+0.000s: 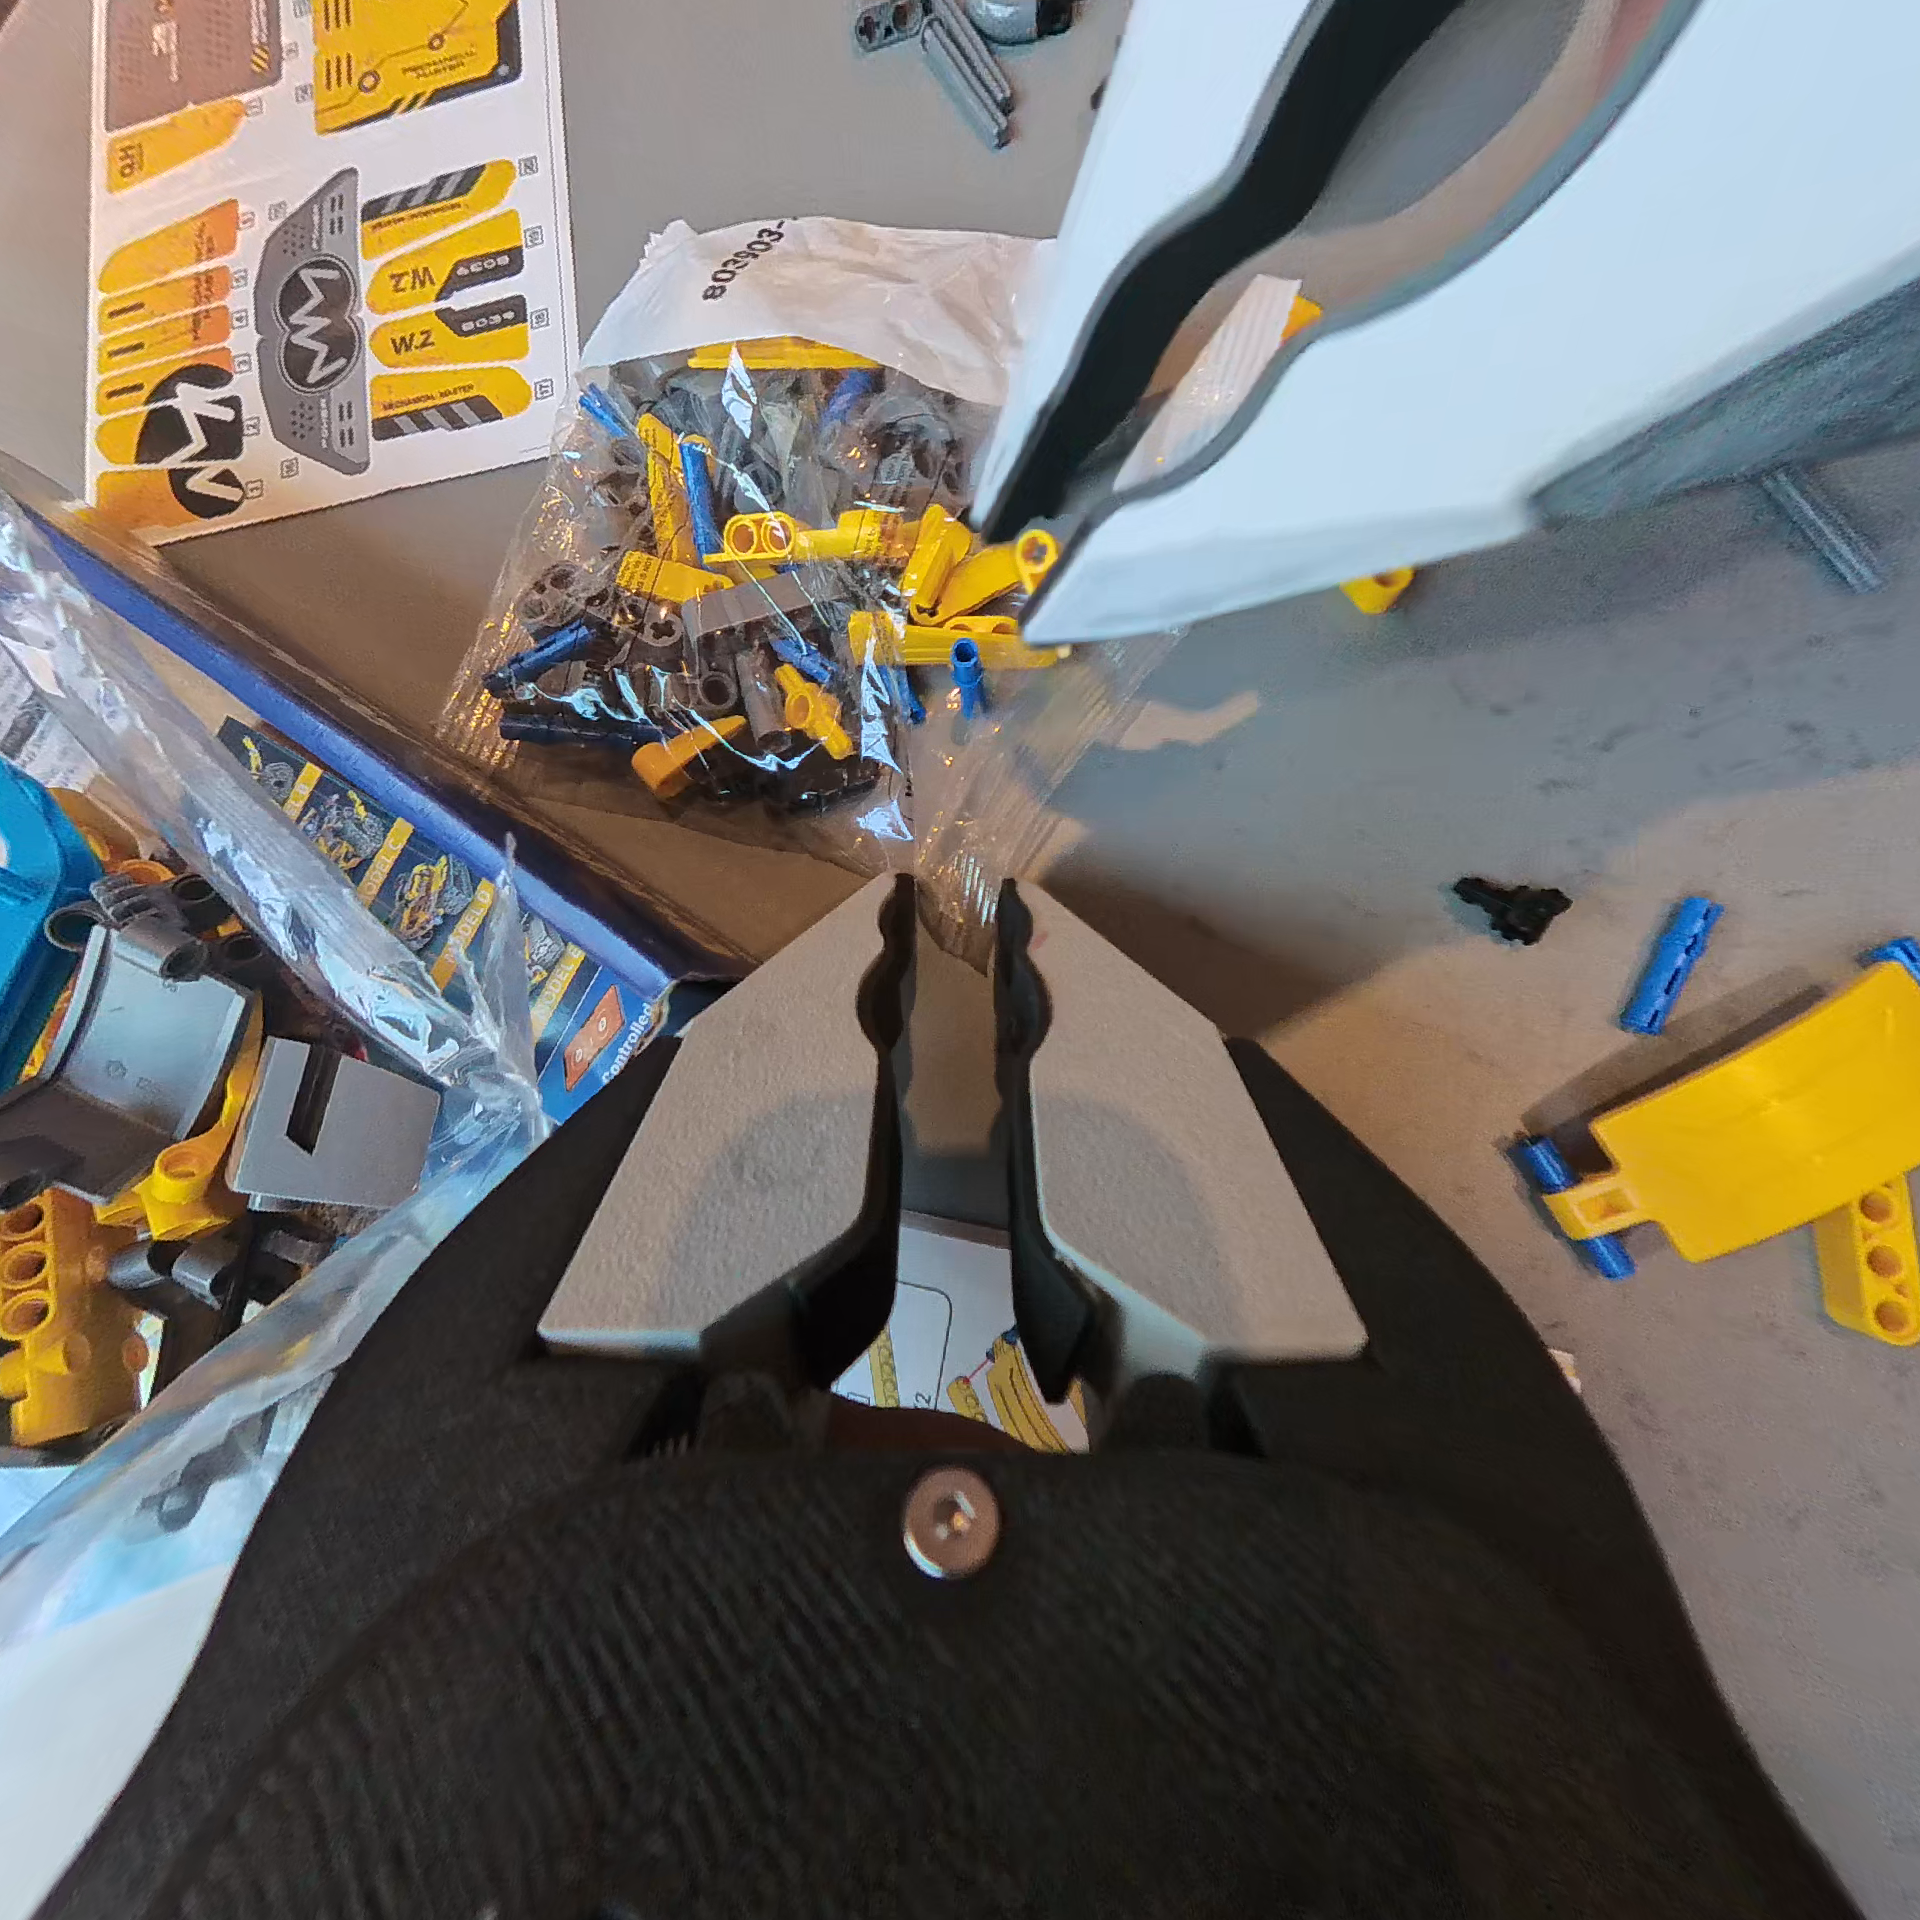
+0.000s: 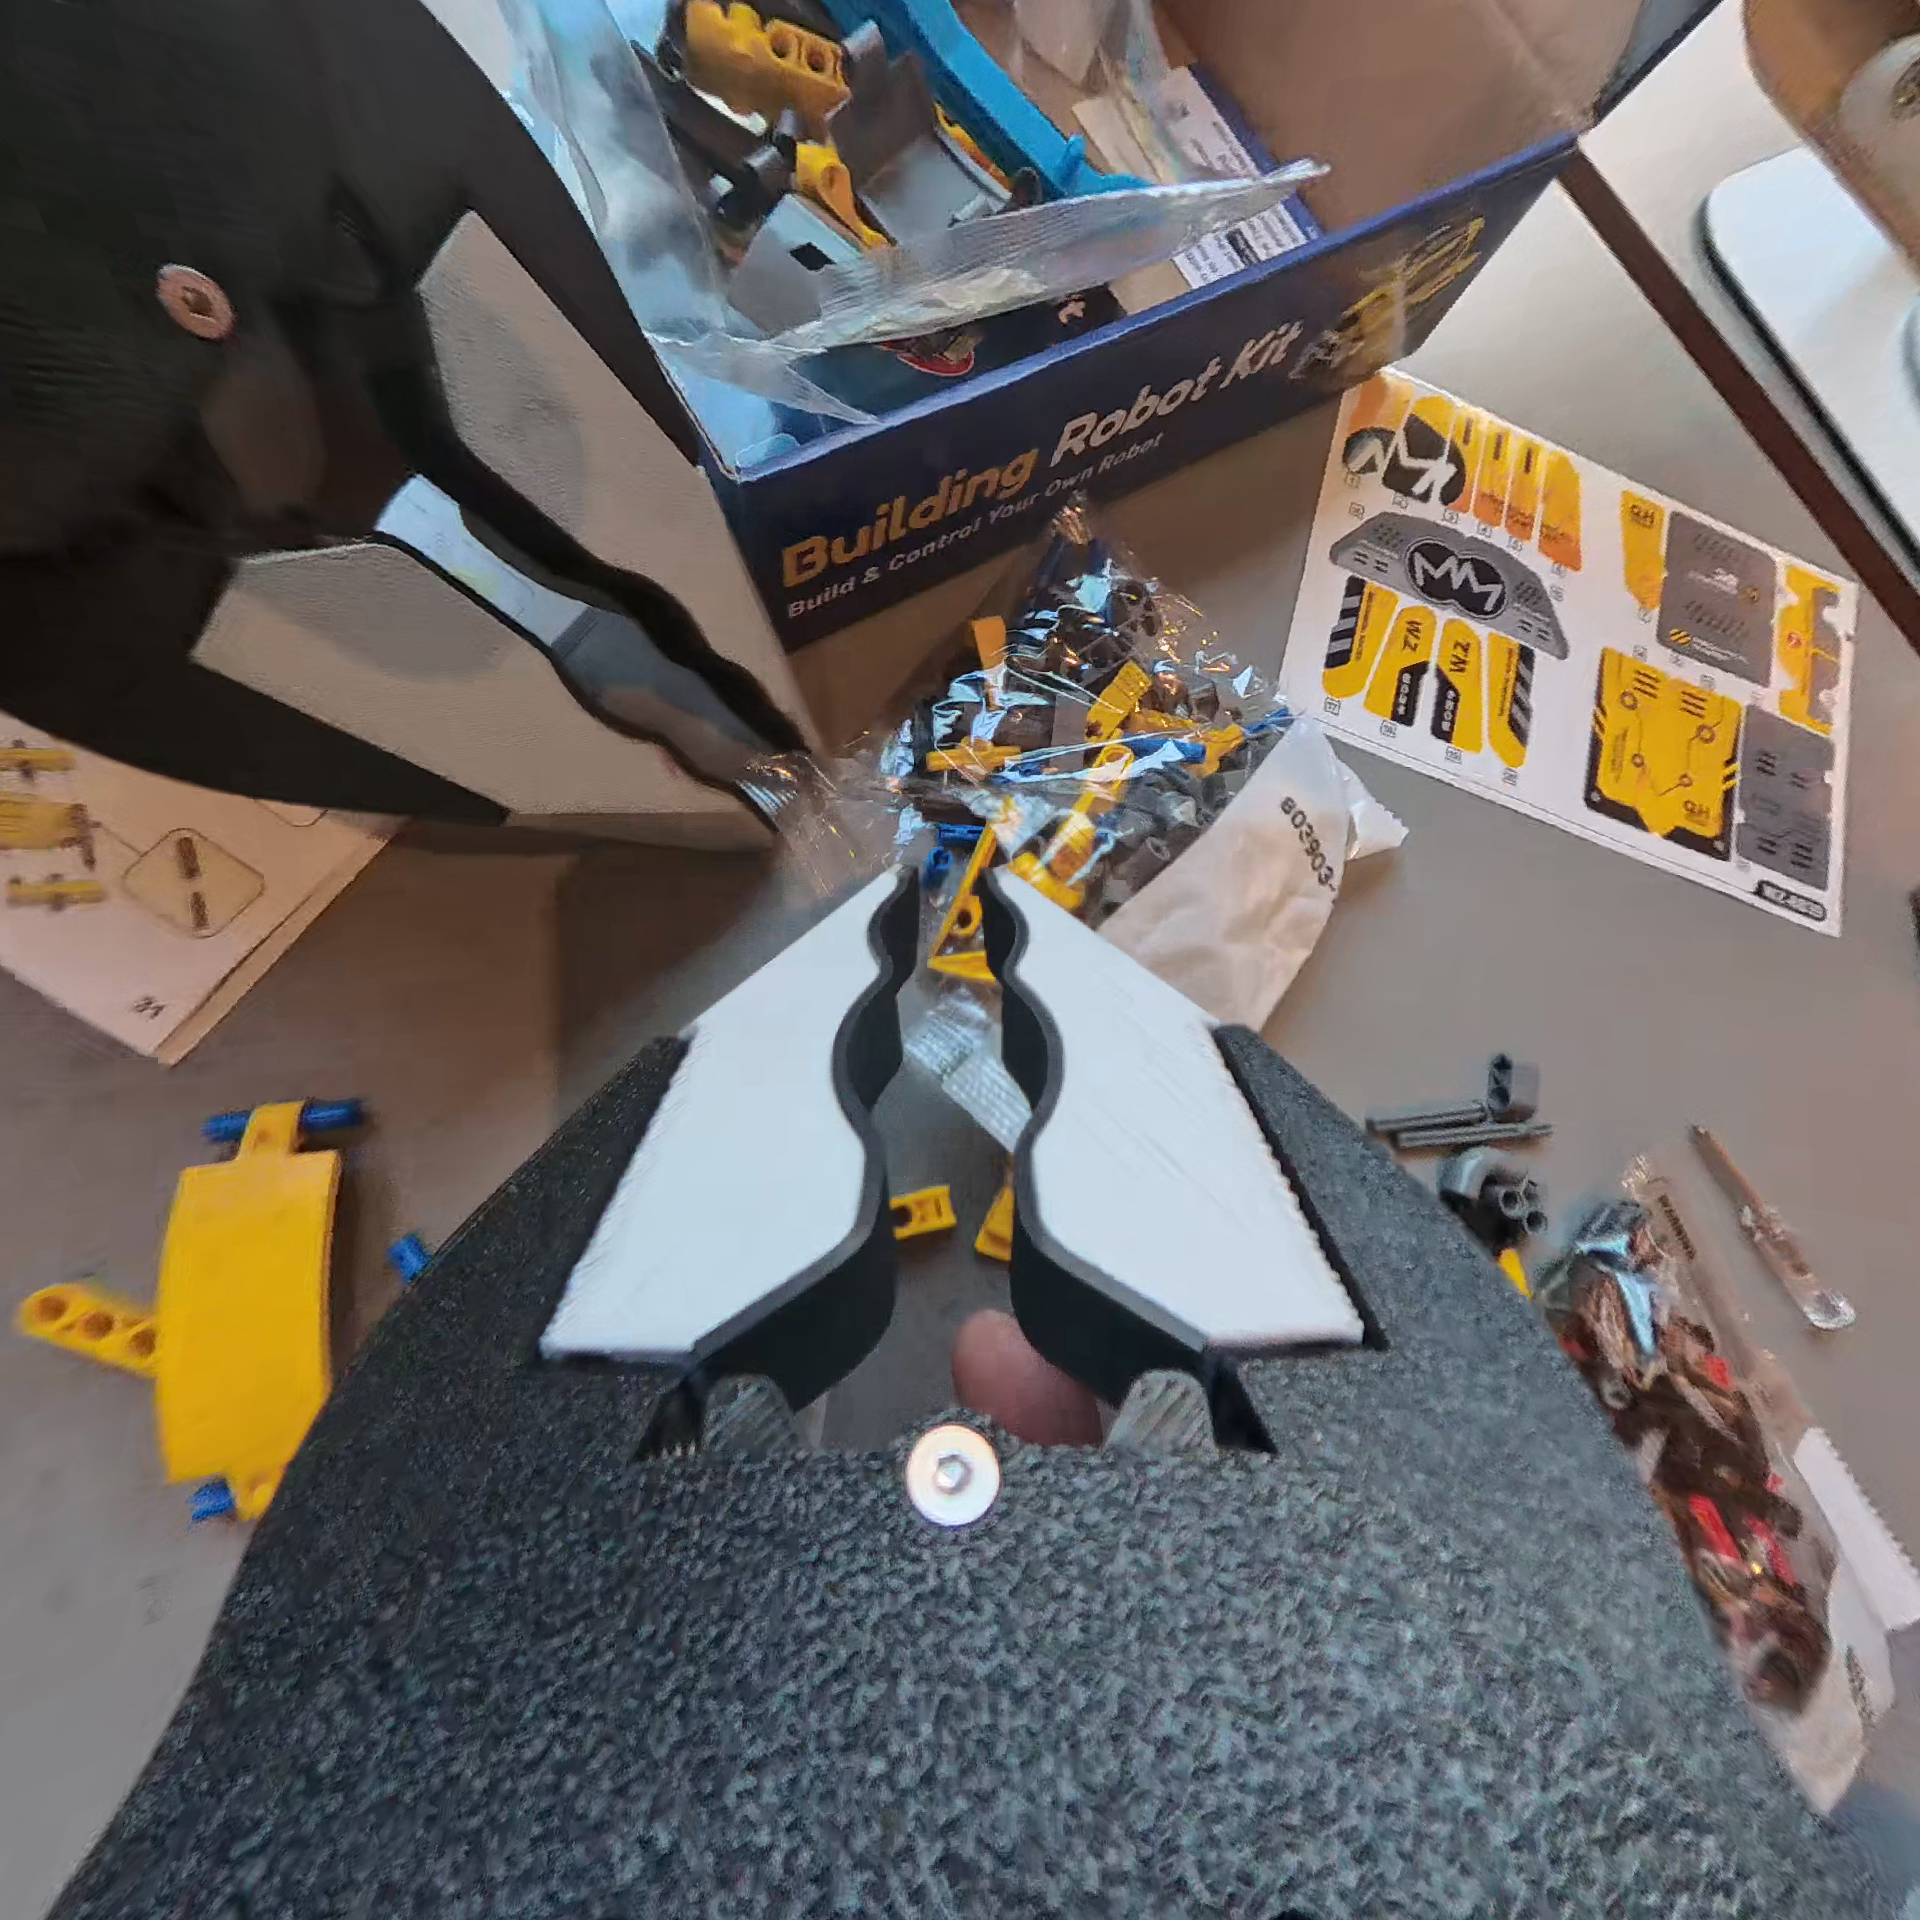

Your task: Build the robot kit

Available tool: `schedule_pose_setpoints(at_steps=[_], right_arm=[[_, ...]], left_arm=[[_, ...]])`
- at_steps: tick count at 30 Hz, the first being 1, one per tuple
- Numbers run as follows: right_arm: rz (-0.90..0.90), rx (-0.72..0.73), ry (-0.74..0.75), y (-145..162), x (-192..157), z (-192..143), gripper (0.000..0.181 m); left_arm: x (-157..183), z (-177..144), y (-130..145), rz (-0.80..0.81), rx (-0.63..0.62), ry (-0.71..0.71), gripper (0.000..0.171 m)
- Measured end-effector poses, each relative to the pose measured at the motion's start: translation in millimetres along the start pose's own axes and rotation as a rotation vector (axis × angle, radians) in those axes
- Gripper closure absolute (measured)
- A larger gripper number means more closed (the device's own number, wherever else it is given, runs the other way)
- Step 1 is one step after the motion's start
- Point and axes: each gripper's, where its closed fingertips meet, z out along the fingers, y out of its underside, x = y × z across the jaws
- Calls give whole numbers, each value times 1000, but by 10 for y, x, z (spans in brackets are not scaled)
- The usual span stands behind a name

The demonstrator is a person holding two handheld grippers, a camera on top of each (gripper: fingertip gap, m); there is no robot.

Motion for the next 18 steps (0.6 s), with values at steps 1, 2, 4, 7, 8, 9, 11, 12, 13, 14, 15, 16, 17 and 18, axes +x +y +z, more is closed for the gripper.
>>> schedule_pose_setpoints(at_steps=[1,2,4,7,8,9,11,12,13,14,15,16,17,18], right_arm=[[0,-3,-2,-5,-7,52,171],[9,0,-8,-17,-18,91,172],[27,-9,-36,-15,-55,143,171],[18,-17,13,14,20,164,170],[0,-15,33,19,36,162,169],[-22,-16,42,23,27,162,168],[-53,-30,69,44,24,172,166],[-63,-31,85,43,27,177,166],[-65,-26,96,37,26,180,166],[-56,-21,96,32,18,183,166],[-38,-16,93,30,12,185,166],[-21,-11,90,32,14,188,166],[-6,-10,88,42,17,196,167],[6,-13,85,56,20,208,167]], left_arm=[[-2,0,1,-2,1,1,159],[-5,0,1,-2,1,1,158],[-4,0,-1,2,1,-1,158],[13,7,-9,2,6,6,160],[17,7,-9,1,5,8,160],[26,7,-9,4,5,12,162],[40,11,-12,6,8,20,165],[39,12,-13,3,8,20,166],[38,13,-13,0,9,22,166],[37,14,-14,-3,10,25,166],[37,14,-14,-5,11,26,166],[37,14,-14,-6,11,28,166],[37,15,-15,-6,12,28,166],[38,17,-15,-6,12,28,167]])
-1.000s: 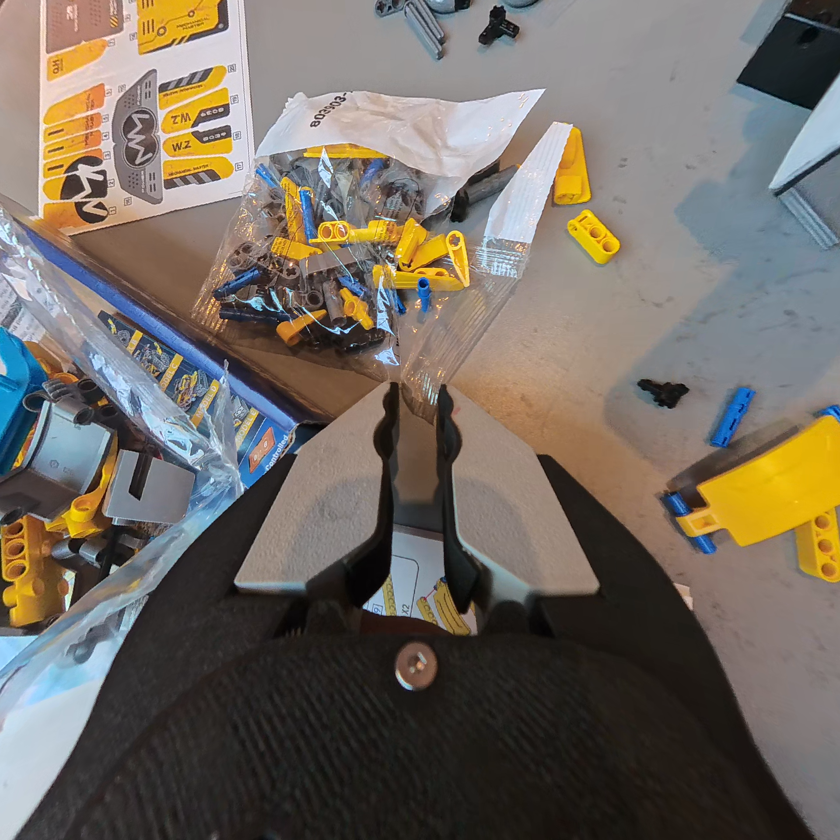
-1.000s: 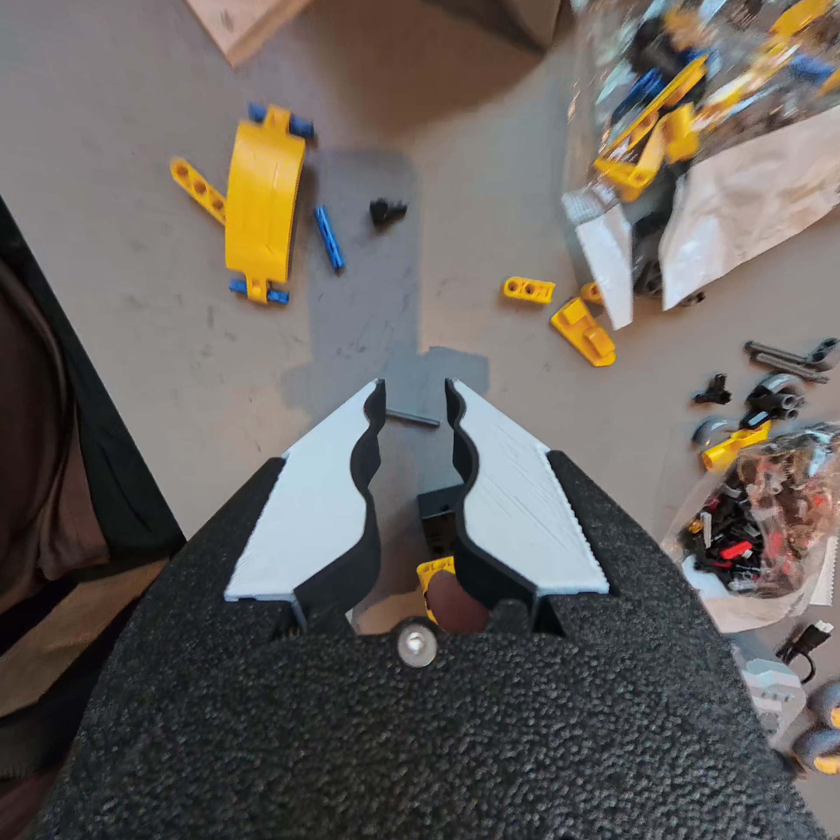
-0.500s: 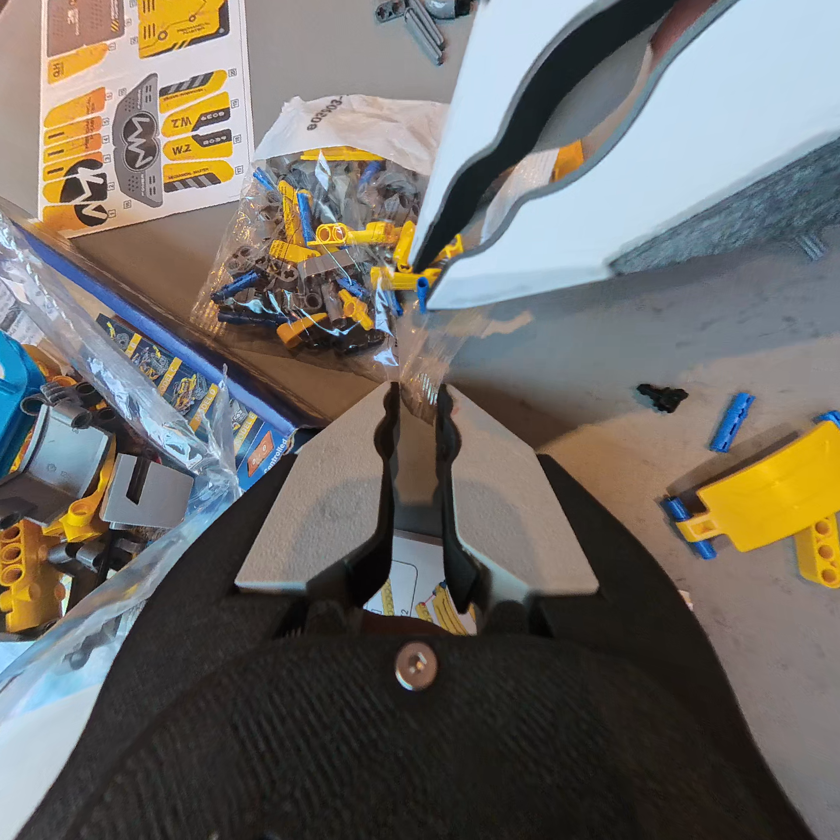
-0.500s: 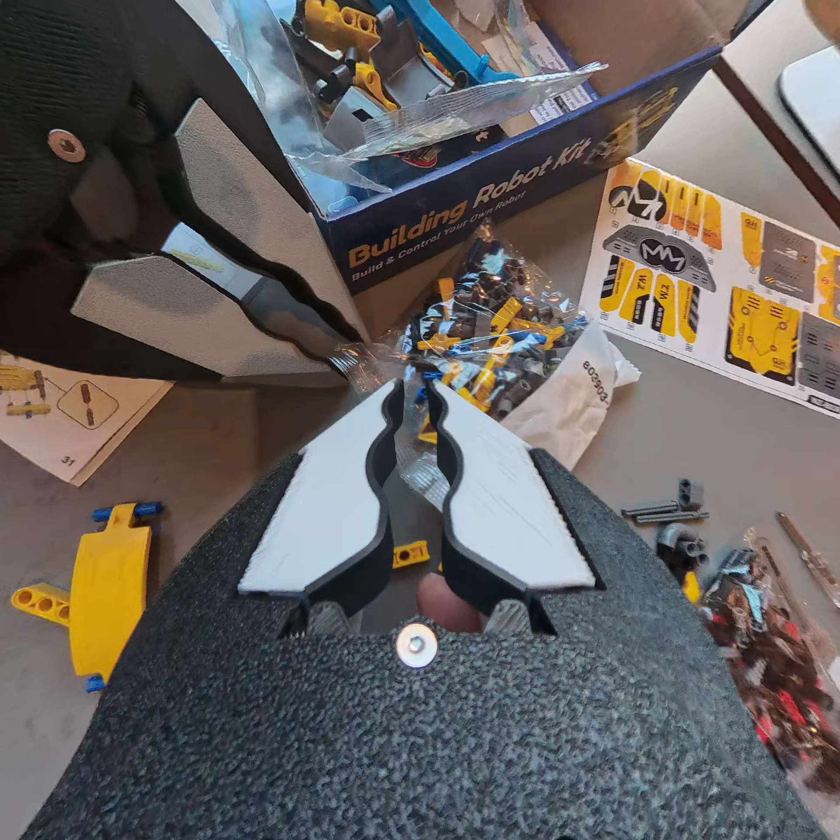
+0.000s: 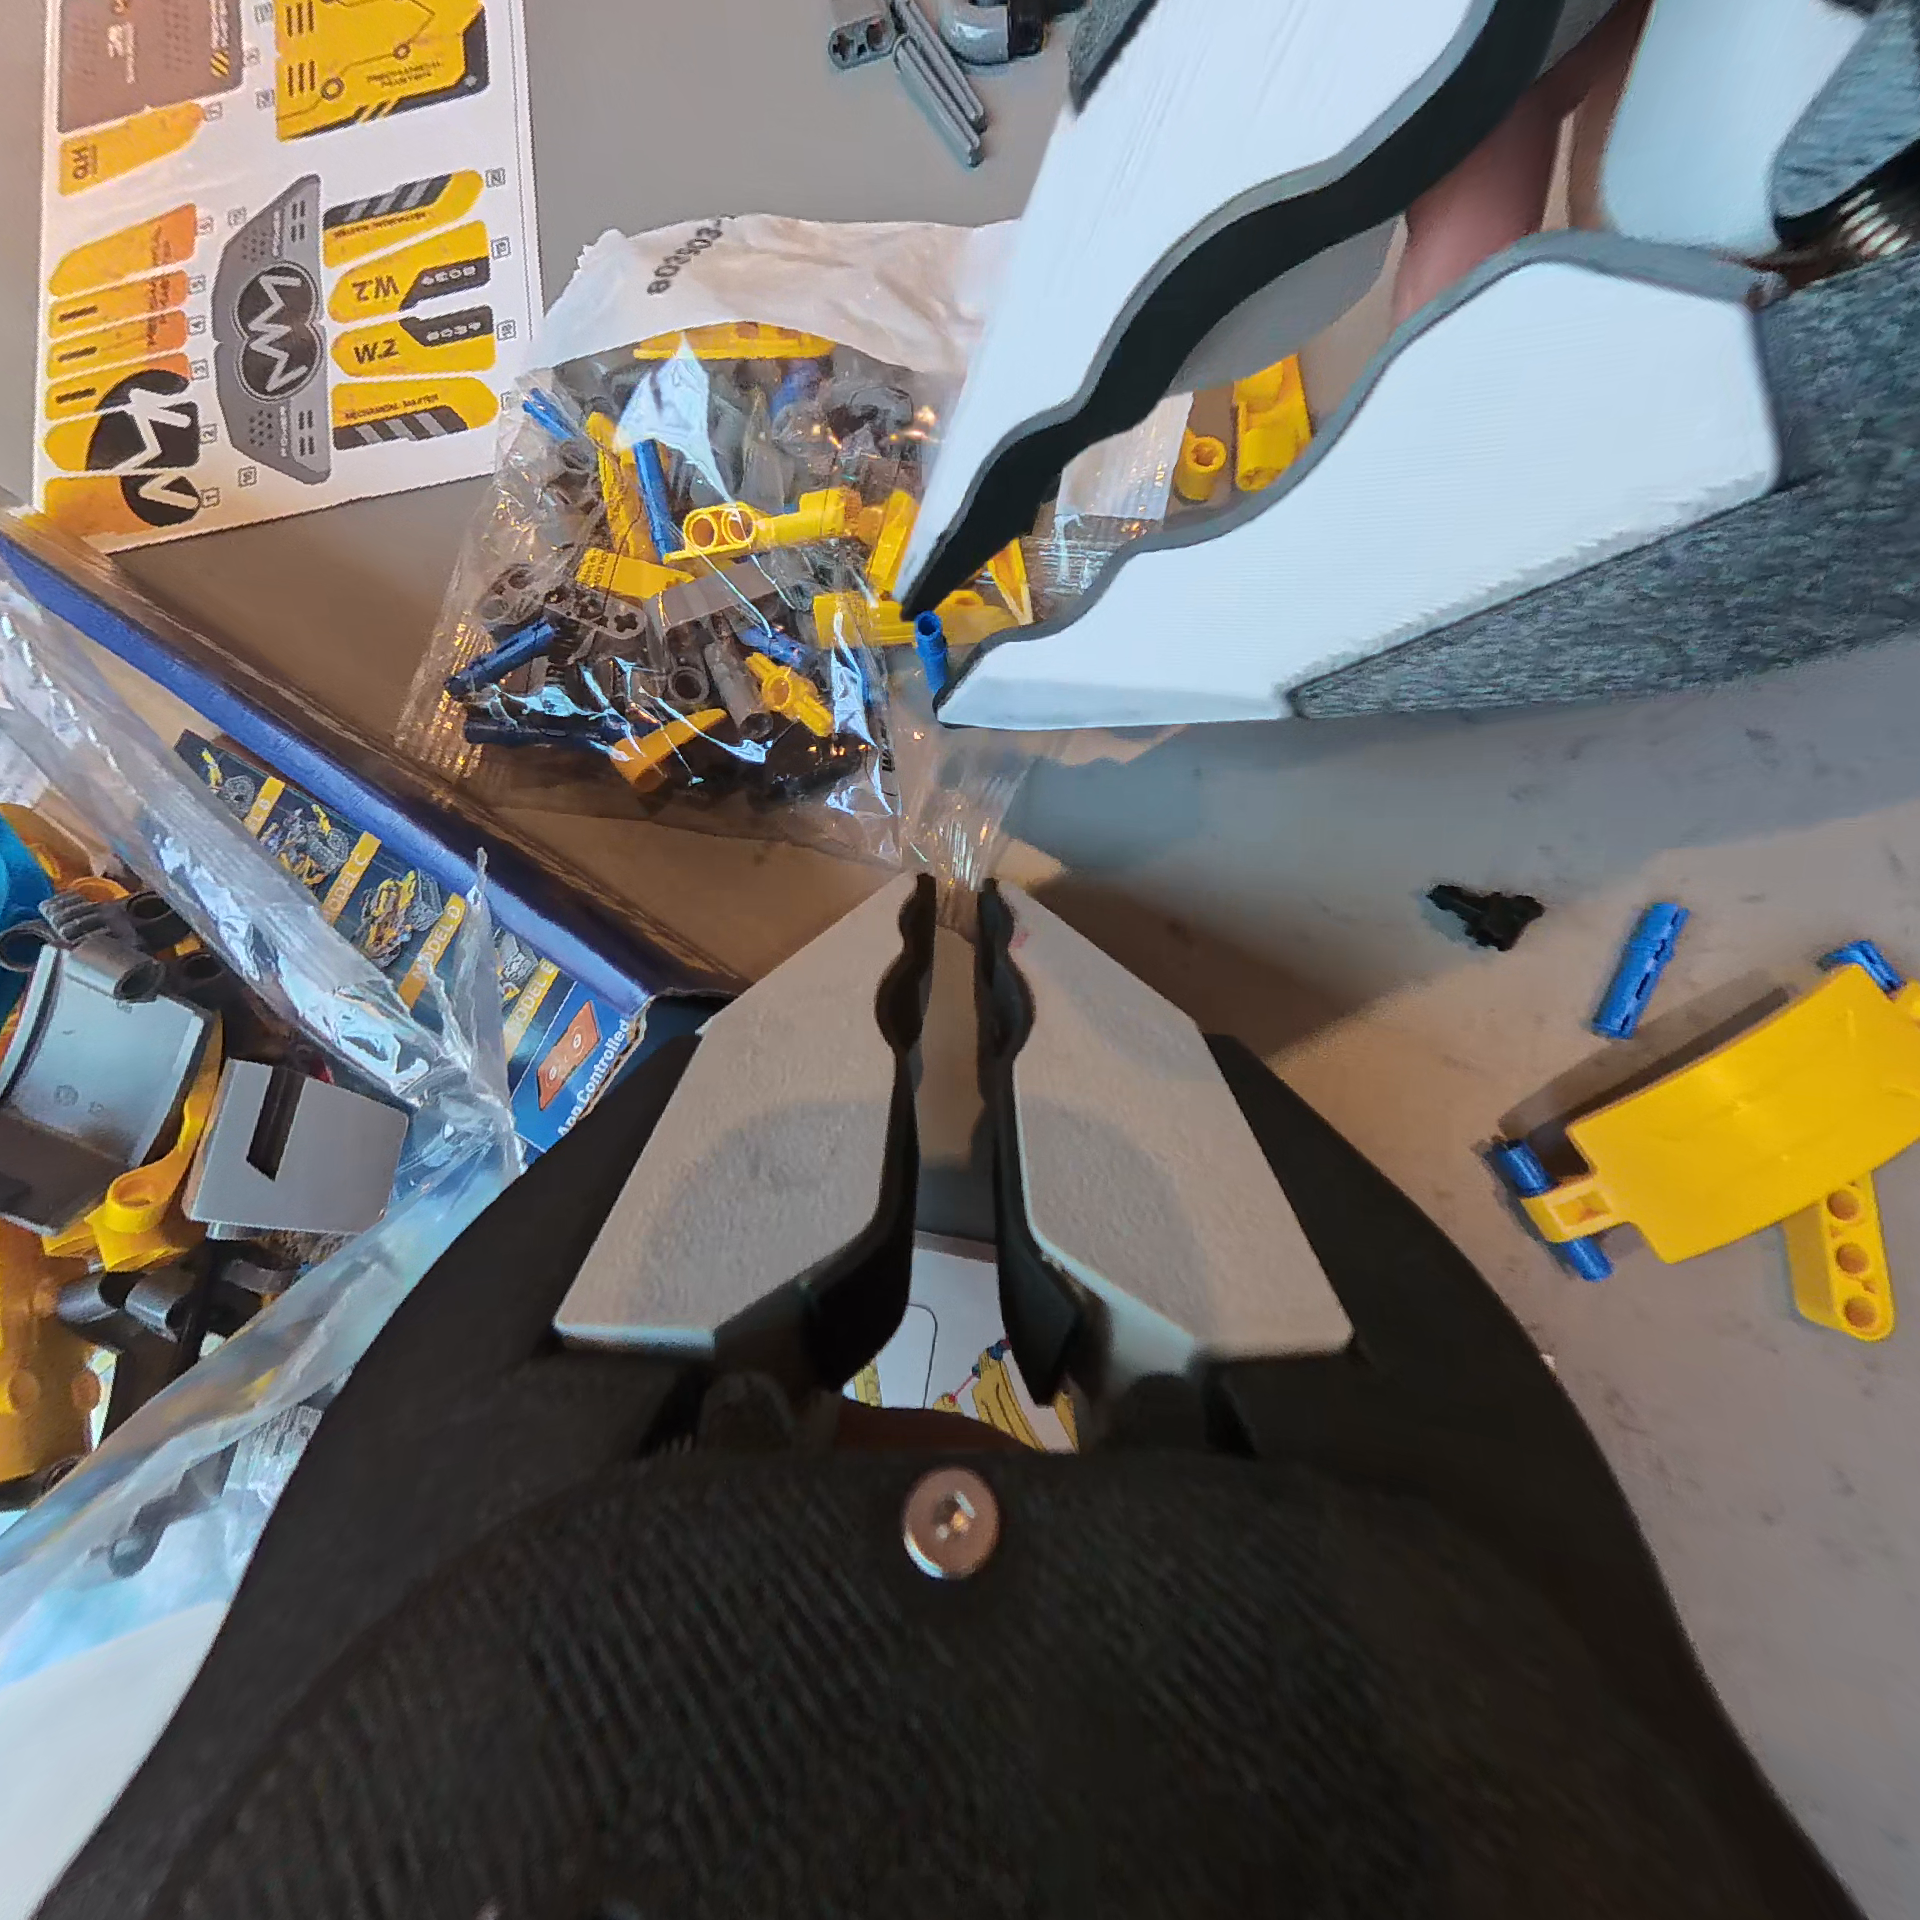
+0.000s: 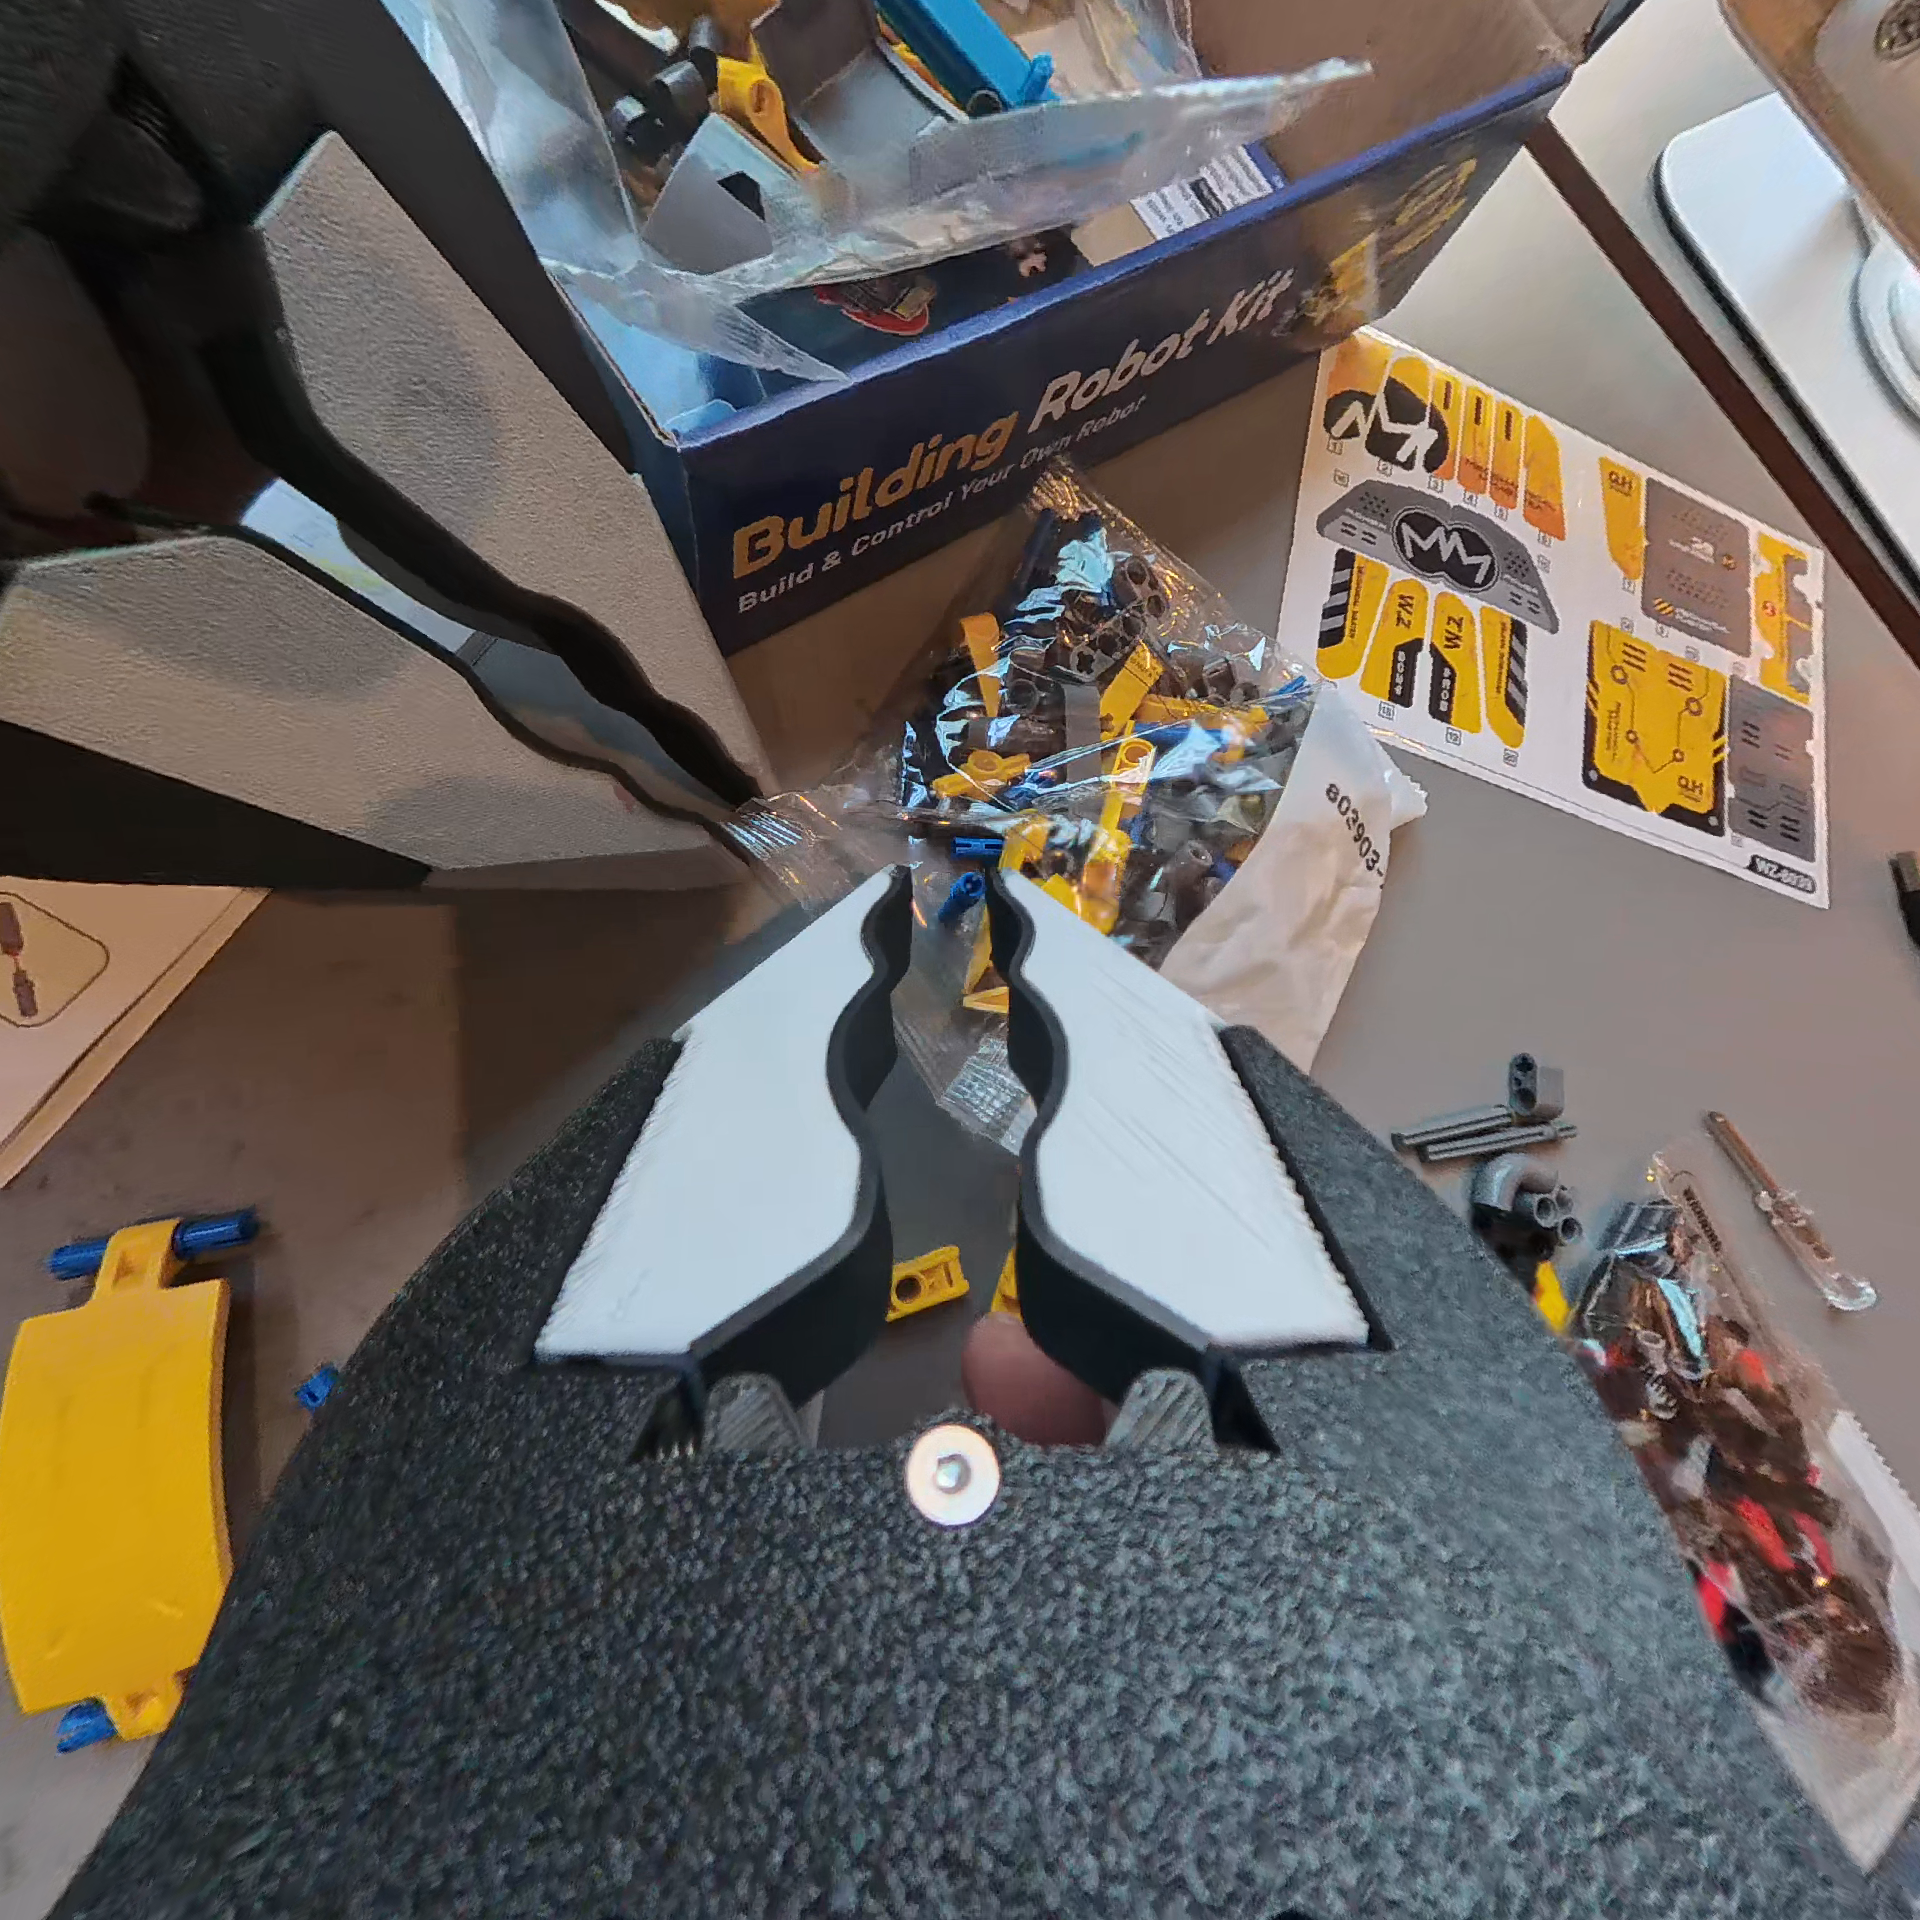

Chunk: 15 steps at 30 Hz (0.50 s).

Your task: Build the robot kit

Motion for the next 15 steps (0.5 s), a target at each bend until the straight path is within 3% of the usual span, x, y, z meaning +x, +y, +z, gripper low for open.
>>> schedule_pose_setpoints(at_steps=[15], right_arm=[[-16,31,21,-73,33,-112,177]], left_arm=[[5,3,1,1,5,7,169]])
